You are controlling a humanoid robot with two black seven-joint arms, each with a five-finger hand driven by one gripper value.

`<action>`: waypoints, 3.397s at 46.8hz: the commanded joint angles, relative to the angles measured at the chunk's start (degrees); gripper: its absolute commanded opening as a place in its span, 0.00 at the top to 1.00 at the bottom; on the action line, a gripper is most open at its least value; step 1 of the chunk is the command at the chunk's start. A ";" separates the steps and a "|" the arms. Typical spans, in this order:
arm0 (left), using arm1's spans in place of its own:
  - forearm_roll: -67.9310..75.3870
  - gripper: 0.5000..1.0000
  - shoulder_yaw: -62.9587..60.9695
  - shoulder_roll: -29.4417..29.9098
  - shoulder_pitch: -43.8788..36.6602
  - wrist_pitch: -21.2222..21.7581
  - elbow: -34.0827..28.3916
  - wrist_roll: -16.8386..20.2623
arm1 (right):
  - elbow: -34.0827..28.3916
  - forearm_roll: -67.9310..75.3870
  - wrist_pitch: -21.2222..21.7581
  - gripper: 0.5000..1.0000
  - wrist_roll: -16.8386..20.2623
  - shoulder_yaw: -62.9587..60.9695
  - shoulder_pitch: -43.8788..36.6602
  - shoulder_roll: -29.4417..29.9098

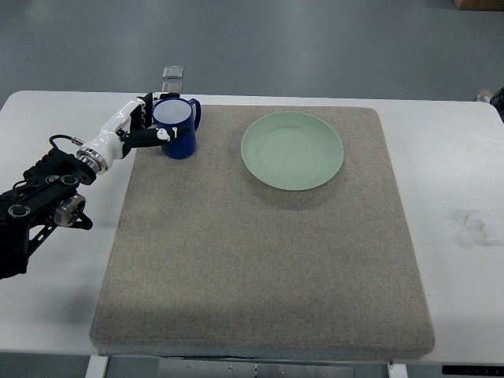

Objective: Place cup left of plate with left hand

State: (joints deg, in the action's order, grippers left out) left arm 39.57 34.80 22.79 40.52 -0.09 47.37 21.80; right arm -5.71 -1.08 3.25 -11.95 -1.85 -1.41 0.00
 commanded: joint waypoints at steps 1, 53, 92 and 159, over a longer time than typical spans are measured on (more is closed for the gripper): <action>-0.02 0.57 0.00 -0.03 0.00 0.01 0.09 0.00 | 0.00 0.03 0.01 0.14 0.00 0.00 0.00 0.00; -2.22 0.07 1.41 -1.00 0.62 -0.08 0.79 0.00 | 0.00 0.03 -0.08 0.14 0.00 0.00 0.00 0.00; -23.22 0.02 10.64 -1.52 3.34 0.88 -1.13 -1.58 | 0.00 -0.06 0.01 0.14 0.00 0.00 0.00 0.00; -31.49 0.01 13.10 -6.18 6.15 -4.92 -9.93 -5.89 | 0.00 -0.06 0.01 0.14 0.00 0.00 0.00 0.00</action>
State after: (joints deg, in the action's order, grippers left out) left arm 8.17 47.90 16.69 46.60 -5.07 37.27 15.91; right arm -5.71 -1.10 3.24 -11.95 -1.85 -1.41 0.00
